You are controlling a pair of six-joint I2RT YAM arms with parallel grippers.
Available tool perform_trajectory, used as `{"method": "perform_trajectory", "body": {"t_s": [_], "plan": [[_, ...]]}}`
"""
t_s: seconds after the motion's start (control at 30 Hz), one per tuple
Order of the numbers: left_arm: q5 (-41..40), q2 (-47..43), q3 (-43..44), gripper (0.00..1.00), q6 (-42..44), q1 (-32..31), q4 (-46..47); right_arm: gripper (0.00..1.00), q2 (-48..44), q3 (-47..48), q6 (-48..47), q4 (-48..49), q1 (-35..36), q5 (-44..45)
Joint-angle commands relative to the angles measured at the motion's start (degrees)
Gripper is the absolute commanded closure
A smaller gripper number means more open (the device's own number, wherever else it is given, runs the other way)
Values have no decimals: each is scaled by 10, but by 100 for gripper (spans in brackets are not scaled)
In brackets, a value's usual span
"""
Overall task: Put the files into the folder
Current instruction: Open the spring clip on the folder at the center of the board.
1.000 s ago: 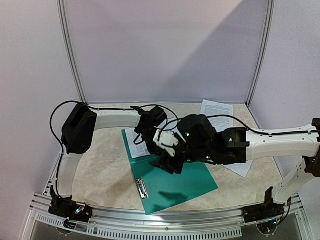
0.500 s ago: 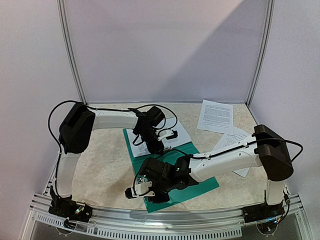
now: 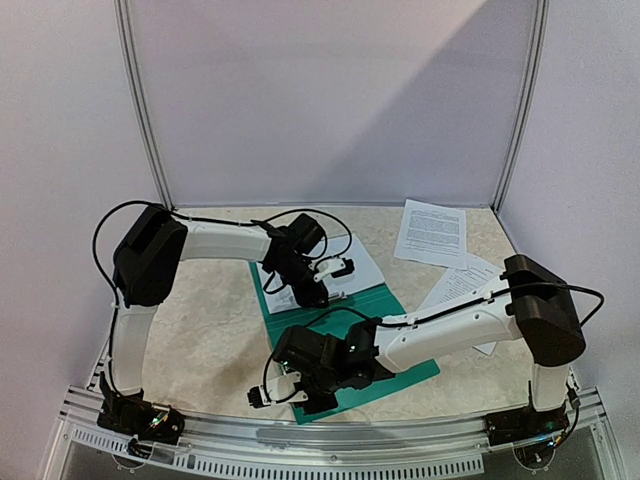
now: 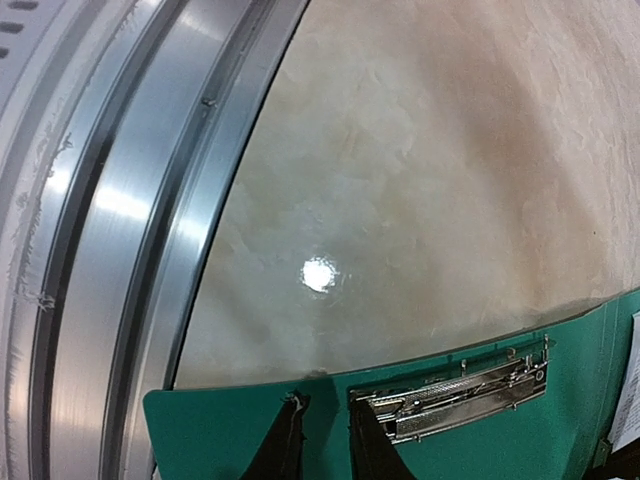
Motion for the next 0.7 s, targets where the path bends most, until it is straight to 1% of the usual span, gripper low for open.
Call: {"method": "perform_trajectory", "body": {"t_s": [0.0, 0.27, 0.57, 0.67], "plan": [[-3, 35, -44, 63, 0, 0, -29, 83, 14, 7, 3, -4, 3, 38], [-10, 39, -48, 63, 4, 0, -25, 84, 21, 13, 1, -2, 2, 54], [-13, 45, -47, 63, 5, 0, -23, 88, 45, 42, -12, -29, 2, 55], [-16, 46, -48, 63, 6, 0, -23, 88, 50, 54, -6, -55, -1, 54]]}}
